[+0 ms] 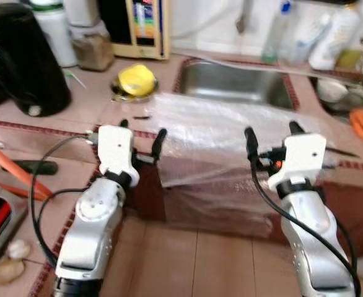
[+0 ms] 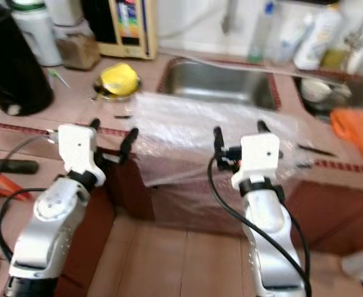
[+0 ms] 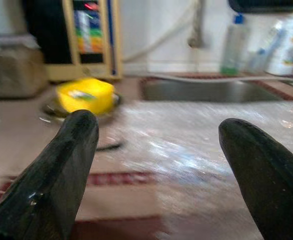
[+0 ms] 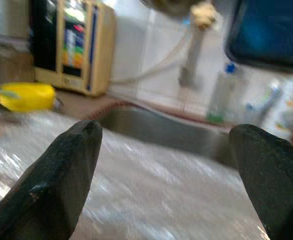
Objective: Kitchen organization
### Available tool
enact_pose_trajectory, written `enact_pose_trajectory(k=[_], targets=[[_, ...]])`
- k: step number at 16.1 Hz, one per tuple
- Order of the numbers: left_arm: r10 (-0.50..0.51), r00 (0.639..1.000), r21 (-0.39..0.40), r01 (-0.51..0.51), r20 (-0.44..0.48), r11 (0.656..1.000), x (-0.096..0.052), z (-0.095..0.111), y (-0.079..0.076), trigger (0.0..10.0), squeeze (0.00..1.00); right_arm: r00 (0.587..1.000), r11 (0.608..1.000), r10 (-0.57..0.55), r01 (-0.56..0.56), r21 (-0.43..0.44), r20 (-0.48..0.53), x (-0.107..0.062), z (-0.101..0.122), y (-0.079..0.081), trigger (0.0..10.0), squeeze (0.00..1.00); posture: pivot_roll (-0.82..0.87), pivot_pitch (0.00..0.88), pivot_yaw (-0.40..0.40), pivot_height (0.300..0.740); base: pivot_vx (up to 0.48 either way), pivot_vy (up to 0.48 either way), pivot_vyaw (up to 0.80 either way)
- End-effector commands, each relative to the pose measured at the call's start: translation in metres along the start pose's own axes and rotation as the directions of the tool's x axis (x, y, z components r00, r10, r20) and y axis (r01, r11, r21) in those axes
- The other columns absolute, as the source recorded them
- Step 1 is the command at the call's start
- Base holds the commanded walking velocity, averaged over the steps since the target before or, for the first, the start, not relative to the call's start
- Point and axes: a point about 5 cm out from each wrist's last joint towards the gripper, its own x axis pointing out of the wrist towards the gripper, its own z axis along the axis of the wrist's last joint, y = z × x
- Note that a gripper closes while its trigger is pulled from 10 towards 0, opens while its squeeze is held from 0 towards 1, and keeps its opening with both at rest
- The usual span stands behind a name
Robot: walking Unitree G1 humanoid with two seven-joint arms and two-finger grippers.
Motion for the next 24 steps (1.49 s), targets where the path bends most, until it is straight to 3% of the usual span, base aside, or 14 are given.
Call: enact_pose_trajectory(k=[1,8,14,24], targets=[[0.009,1.0,0.011,-0.009,-0.002,1.0,-0.0024,0.0001,0.0051,10.0,0.0,1.0,1.0,0.021,-0.021,0.013,0.009,-0.0003,0.0018,0.0055,10.0,0.0,0.04,0.113,-0.024,0.74,0.349,0.0,0.0],[0.005,1.0,0.014,-0.005,-0.006,1.0,-0.0043,-0.0002,0.0039,10.0,0.0,1.0,1.0,0.026,-0.026,0.011,0.003,-0.002,0.0013,0.0067,10.0,0.0,0.04,0.124,-0.022,0.74,0.404,0.0,0.0],[0.018,1.0,0.015,-0.018,-0.015,1.0,-0.0054,-0.0015,0.0047,10.0,0.0,1.0,1.0,0.026,-0.026,0.014,-0.006,-0.0036,-0.0004,0.0078,10.0,0.0,0.04,0.132,-0.021,0.74,0.371,-0.299,0.0],[0.016,1.0,0.007,-0.016,-0.01,1.0,-0.0059,-0.0003,0.0033,10.0,0.0,1.0,1.0,0.027,-0.027,0.014,-0.013,-0.0043,-0.0011,0.0073,10.0,0.0,0.04,0.139,-0.022,0.74,0.0,0.0,0.0]])
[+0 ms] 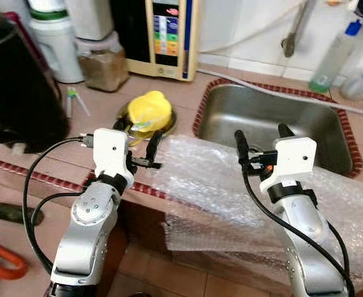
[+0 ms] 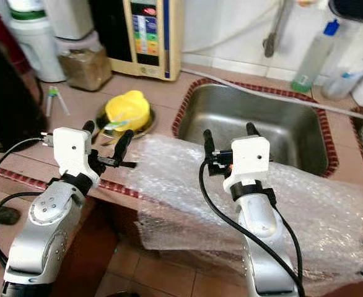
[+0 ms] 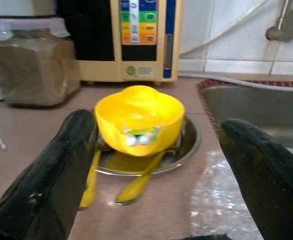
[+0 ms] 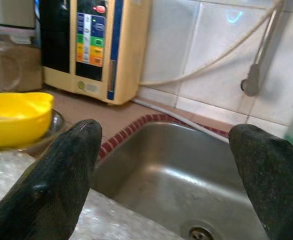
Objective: Kitchen organization
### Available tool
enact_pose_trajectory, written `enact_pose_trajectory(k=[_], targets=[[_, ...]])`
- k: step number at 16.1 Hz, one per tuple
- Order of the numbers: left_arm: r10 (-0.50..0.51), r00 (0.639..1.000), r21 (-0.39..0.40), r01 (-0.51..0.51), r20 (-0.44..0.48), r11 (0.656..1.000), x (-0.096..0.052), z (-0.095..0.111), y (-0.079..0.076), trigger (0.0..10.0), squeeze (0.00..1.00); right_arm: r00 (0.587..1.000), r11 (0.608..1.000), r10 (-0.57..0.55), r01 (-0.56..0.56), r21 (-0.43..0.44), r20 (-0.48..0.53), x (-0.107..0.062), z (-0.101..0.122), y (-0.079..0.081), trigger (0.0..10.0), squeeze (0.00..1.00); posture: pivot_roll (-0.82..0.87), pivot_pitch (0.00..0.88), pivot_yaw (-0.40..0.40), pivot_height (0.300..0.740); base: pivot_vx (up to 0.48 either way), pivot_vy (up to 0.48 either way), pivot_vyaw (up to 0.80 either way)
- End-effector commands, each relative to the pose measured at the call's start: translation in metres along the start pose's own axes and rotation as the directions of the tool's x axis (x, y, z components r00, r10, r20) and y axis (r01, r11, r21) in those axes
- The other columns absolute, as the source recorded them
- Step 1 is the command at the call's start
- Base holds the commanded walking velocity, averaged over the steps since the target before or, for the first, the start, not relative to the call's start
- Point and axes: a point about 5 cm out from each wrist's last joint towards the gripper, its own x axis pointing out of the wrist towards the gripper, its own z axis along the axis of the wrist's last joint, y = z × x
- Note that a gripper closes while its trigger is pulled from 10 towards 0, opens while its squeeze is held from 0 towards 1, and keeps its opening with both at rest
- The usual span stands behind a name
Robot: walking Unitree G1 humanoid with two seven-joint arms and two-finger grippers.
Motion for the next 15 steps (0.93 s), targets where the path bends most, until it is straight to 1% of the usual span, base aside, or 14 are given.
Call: enact_pose_trajectory(k=[1,13,15], targets=[[0.0,1.0,0.003,0.0,0.005,1.0,-0.0007,0.0019,0.0001,10.0,0.0,1.0,1.0,-0.005,0.005,-0.004,0.005,-0.0007,0.002,-0.0018,10.0,0.0,0.04,0.138,-0.022,0.74,0.0,0.0,0.0],[0.013,1.0,0.005,-0.013,-0.002,1.0,-0.0015,0.0008,0.0016,10.0,0.0,1.0,1.0,-0.002,0.002,-0.004,0.004,-0.0006,0.002,-0.0013,10.0,0.0,0.04,0.141,-0.023,0.74,0.0,-0.352,0.0],[0.019,1.0,0.017,-0.019,0.001,1.0,-0.0016,0.0011,0.0027,10.0,0.0,1.0,1.0,0.001,-0.001,-0.004,0.003,-0.0007,0.0018,-0.0011,10.0,0.0,0.04,0.14,-0.022,0.74,0.0,-0.137,0.0]])
